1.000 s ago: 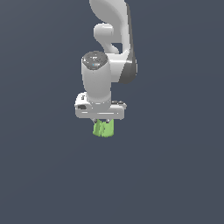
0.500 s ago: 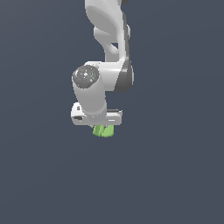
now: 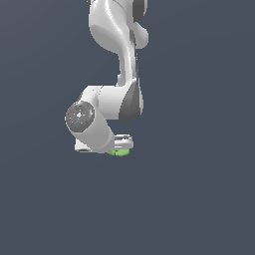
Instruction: Pick up the object and move it to a goal position.
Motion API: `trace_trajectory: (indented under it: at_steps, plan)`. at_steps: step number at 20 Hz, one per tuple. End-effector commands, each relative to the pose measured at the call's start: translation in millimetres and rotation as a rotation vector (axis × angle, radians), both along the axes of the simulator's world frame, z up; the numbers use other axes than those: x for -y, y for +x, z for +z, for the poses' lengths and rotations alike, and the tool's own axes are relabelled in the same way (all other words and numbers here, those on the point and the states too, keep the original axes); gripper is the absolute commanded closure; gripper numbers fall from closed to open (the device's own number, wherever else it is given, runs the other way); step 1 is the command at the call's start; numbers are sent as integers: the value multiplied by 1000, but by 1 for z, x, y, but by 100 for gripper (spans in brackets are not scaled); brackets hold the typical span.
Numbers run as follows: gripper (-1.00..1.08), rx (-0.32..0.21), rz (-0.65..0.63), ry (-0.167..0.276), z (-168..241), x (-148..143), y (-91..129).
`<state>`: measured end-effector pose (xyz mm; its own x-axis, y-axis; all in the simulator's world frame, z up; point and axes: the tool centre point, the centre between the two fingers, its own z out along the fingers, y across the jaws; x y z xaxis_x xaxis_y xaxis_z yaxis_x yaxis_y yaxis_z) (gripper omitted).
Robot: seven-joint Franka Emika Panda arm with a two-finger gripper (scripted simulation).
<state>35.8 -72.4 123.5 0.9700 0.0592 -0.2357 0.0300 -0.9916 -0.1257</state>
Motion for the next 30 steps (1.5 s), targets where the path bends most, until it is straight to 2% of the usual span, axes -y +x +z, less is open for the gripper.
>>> trace_trajectory:
  at_steps: [1,9,18,24,30]
  plan:
    - [-20,-37,13,31,-7,3,1]
    - [-20,-145,54,145,-28,13,1]
    - [-20,-247,103,295,-48,25,-8]
    - [-20,-292,128,380,-56,31,-16]
    - [-20,-315,144,434,-60,36,-22]
